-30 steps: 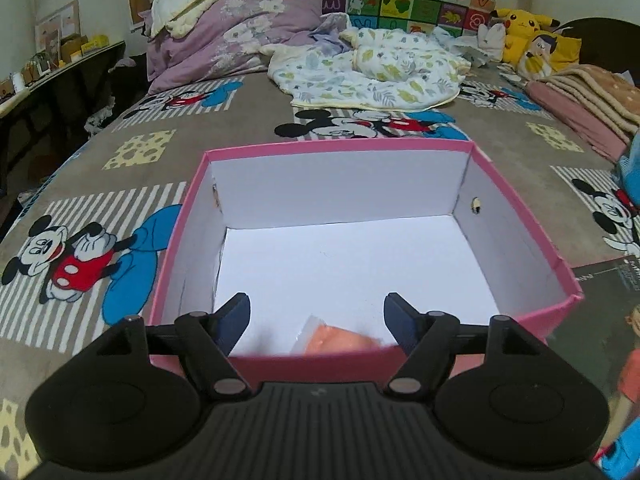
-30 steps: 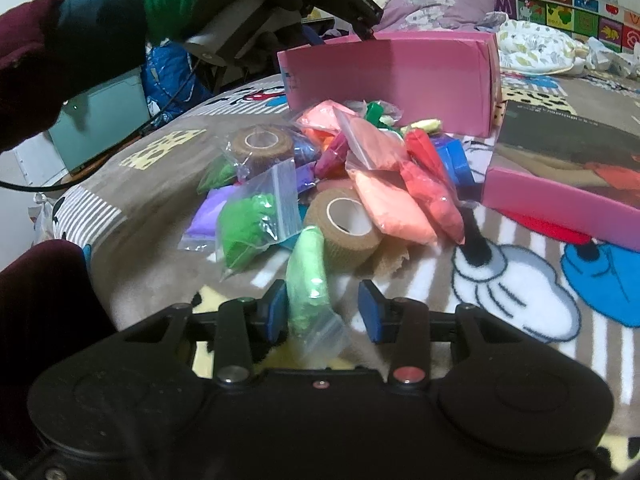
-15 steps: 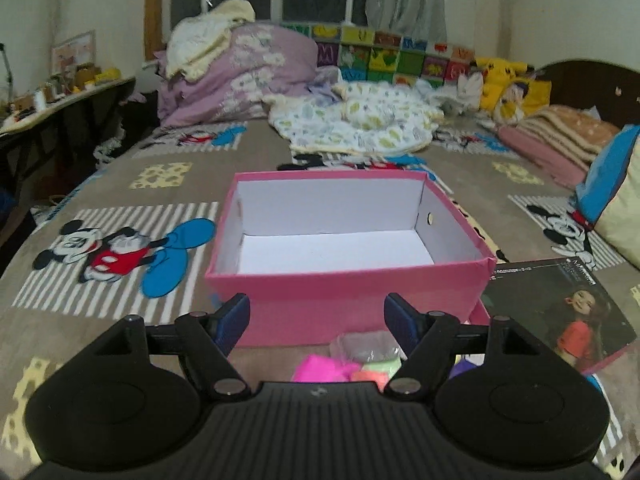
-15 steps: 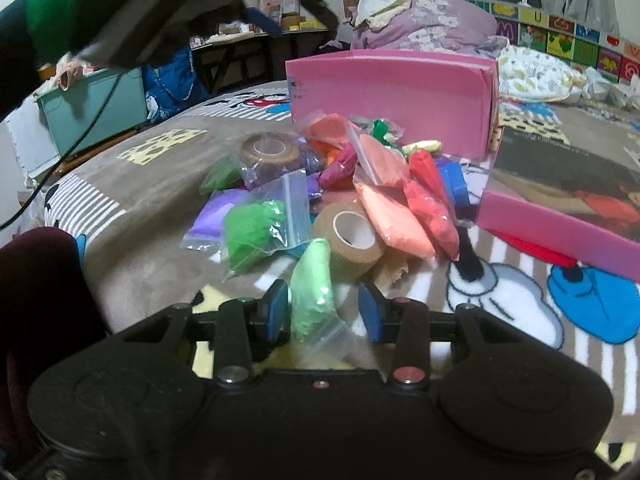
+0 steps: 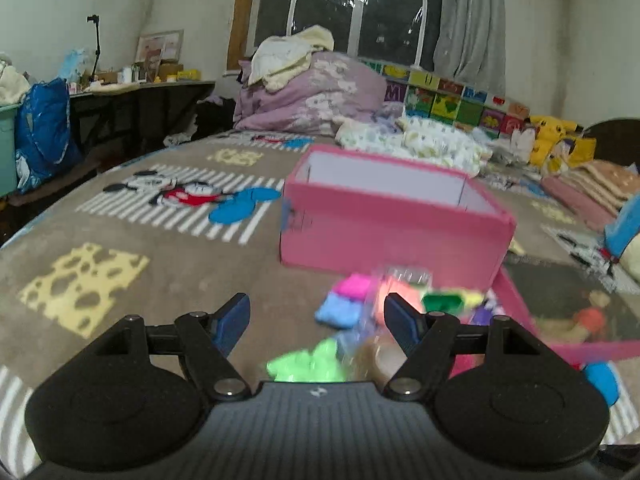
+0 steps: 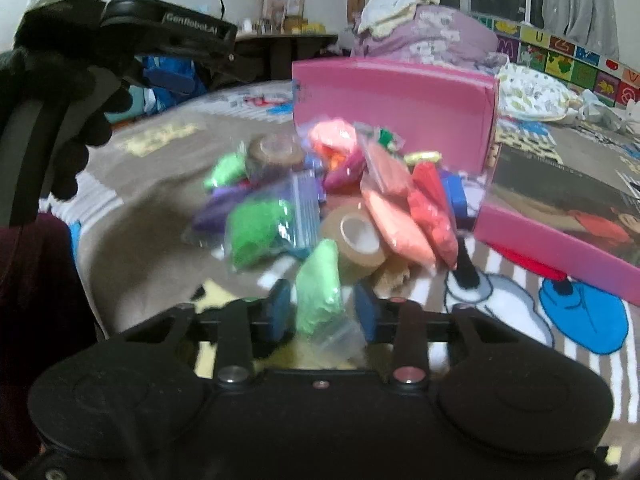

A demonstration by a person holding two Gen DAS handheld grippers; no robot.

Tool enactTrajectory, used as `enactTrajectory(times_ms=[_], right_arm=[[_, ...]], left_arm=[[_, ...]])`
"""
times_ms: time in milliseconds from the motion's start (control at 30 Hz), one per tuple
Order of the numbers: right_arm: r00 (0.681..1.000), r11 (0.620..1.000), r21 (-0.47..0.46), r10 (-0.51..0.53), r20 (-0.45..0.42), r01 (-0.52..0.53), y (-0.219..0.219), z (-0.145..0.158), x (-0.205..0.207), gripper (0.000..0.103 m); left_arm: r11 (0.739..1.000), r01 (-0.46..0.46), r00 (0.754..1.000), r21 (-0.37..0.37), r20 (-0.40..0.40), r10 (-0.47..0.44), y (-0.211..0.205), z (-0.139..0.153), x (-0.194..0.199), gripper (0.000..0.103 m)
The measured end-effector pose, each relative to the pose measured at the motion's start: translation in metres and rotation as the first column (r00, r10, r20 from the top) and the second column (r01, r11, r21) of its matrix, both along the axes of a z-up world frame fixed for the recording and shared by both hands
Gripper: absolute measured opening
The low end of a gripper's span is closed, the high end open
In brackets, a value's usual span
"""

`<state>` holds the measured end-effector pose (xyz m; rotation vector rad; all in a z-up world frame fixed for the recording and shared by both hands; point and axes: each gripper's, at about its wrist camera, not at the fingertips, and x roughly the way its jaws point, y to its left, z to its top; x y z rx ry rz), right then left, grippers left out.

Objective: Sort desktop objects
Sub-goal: 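Grasp the light green clay bag with the right tool while the left tool returns to the pile, then carry the light green clay bag with the right tool into the pink box and release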

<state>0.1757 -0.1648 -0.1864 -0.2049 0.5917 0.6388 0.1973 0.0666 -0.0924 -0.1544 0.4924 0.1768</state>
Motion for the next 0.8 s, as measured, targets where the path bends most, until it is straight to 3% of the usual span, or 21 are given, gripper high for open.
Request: enactTrajectory(times_ms=[33,167,567,800], right_arm=[[1.000,1.000,0.002,0.009,-0.001,-0.009,0.000,0.000,-0.001,0.013],[1.000,1.000,0.013,0.012,0.015,-0.012,0.000,0.007,-0.007,0.012],[0.992,0.973,0.216,-0.053,-0.112,0.077,-0.027,0.057,0.010,0.012],[0.997,0.973,0.225,-0.036,-0.062,0.049,-0.018,0.104,0.049,0.012]], left_arm=[[1.000,0.005,1.000,-0.004,-0.007,-0.005,0.000,-0.004,0.000,0.073],[0.999,0.031,0.999,0.013,0.011,-0.031,-0.004,-0.007,-0.005,0.073],[0.992,0.122,0.993,0.017,-0.004,-0.122,-0.017,-0.017,-0.003,0.073],[0.985,0.175,0.984,0.002,-0.017,-0.175,-0.022,-0.018,0.001,0.073]])
